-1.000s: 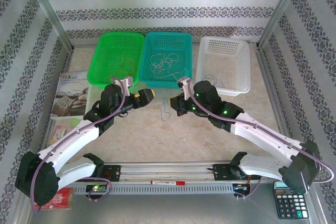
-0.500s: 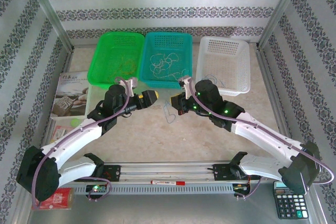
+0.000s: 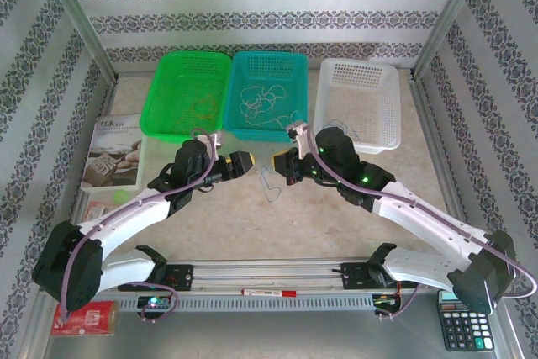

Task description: Untangle the cables

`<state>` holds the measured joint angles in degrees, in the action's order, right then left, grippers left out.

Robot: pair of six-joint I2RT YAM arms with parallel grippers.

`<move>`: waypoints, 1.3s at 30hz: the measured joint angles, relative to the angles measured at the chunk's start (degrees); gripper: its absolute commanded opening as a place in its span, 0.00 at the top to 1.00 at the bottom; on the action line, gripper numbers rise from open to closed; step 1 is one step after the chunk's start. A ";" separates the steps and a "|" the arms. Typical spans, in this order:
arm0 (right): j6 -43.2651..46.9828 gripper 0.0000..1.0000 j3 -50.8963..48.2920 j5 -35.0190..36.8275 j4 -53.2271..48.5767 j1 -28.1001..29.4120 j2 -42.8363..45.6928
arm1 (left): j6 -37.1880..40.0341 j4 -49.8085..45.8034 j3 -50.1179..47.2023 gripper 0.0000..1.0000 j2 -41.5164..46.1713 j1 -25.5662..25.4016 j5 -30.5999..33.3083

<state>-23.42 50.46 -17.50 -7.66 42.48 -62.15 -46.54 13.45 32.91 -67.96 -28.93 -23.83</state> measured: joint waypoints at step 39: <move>-1.90 1.00 2.10 -1.36 0.83 -0.02 1.68 | 1.09 14.47 -2.08 0.40 -9.35 -3.72 -6.16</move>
<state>-25.32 52.56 -18.85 -6.83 42.46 -60.47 -45.45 27.92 30.83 -77.32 -32.64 -30.00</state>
